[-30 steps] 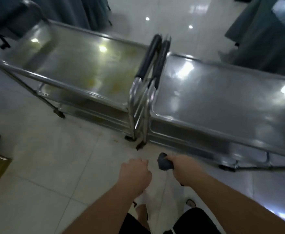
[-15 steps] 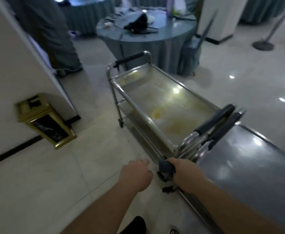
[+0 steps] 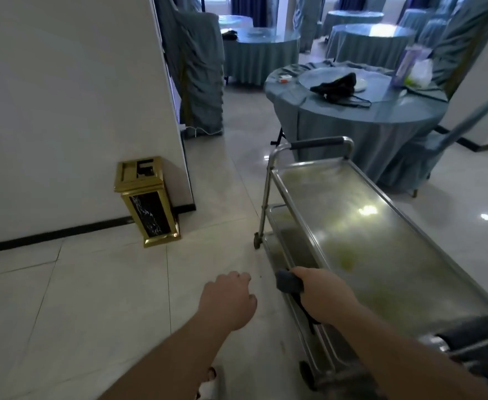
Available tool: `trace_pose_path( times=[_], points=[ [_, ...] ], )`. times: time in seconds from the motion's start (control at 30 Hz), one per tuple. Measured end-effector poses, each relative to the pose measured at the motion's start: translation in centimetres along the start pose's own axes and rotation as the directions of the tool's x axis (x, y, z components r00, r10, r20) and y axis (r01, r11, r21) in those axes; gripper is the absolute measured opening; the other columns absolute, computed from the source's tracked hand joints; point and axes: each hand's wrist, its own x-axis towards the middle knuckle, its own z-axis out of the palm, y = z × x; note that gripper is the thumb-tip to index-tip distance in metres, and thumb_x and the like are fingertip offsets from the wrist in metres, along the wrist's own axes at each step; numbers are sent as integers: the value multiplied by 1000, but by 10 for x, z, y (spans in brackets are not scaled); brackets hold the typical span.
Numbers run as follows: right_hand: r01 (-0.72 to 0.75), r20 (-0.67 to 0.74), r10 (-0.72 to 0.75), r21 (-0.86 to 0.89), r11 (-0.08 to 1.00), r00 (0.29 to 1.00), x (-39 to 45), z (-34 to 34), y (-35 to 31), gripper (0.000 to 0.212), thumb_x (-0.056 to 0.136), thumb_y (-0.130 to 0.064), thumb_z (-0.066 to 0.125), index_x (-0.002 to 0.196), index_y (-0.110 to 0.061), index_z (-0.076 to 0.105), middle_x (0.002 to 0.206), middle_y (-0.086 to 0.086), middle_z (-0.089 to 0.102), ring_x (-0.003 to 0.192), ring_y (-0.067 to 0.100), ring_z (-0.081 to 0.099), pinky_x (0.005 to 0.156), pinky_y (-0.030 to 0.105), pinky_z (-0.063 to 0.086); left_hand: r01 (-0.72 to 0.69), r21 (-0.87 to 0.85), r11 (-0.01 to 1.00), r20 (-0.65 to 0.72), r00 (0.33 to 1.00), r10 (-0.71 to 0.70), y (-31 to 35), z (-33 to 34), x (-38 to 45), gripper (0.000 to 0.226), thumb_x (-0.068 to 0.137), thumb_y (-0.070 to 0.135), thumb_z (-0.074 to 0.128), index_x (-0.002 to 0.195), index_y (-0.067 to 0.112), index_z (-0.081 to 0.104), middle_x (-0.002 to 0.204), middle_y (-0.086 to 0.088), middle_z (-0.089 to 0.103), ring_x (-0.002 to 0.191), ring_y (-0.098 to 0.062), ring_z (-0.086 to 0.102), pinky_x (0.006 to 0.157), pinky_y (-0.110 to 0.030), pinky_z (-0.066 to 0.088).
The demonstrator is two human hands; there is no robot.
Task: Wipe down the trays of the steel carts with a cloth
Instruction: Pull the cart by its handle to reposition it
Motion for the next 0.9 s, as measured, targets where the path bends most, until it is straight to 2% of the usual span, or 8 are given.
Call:
trace_pose_path(
  times=[0.1,0.27,0.33,0.43,0.67,0.9],
  points=[
    [-36,-35,37,21,999,999,59,-13,-28,32,99,-17,51,126,-33,59,103,-7,68,82,16,58,69,31,49,-26,35,999,-19,999,27,-39,-28,46,49,103,50,39,145,27,50,140,-2,57,123,-27,56,100,-44,47],
    [-107,-70,116,115,988,991,123,-30,-64,37,100,-19,52,133,-33,59,105,-7,72,80,14,55,68,25,41,-90,72,993,18,996,88,-95,-69,108,49,105,50,39,147,26,48,142,-3,56,125,-28,55,101,-44,47],
    [-139,-51,148,143,980,988,145,-34,-72,37,101,-18,51,134,-32,59,107,-5,73,83,15,59,70,25,43,-105,82,991,38,994,102,-114,-81,135,50,105,49,39,148,25,47,143,-3,55,126,-28,55,102,-44,46],
    [-193,0,195,172,966,981,174,-41,-74,38,99,-13,50,132,-29,60,95,-6,68,82,17,62,67,29,48,-124,70,990,56,991,120,-129,-94,170,52,104,48,40,150,25,47,145,-3,55,128,-28,54,104,-42,45],
    [-278,-17,287,197,940,958,260,-58,-55,41,96,-11,51,131,-29,61,99,-2,71,86,19,65,72,34,57,-184,57,981,62,982,181,-129,-126,269,53,103,47,42,151,26,47,145,-2,55,129,-28,53,104,-42,45],
    [-319,-35,343,286,904,939,370,-86,9,39,96,-16,51,130,-31,62,107,1,72,96,24,68,76,33,53,-234,126,964,37,972,231,-90,-179,399,52,104,48,41,150,26,46,146,-2,54,129,-28,53,104,-42,45]
  ],
)
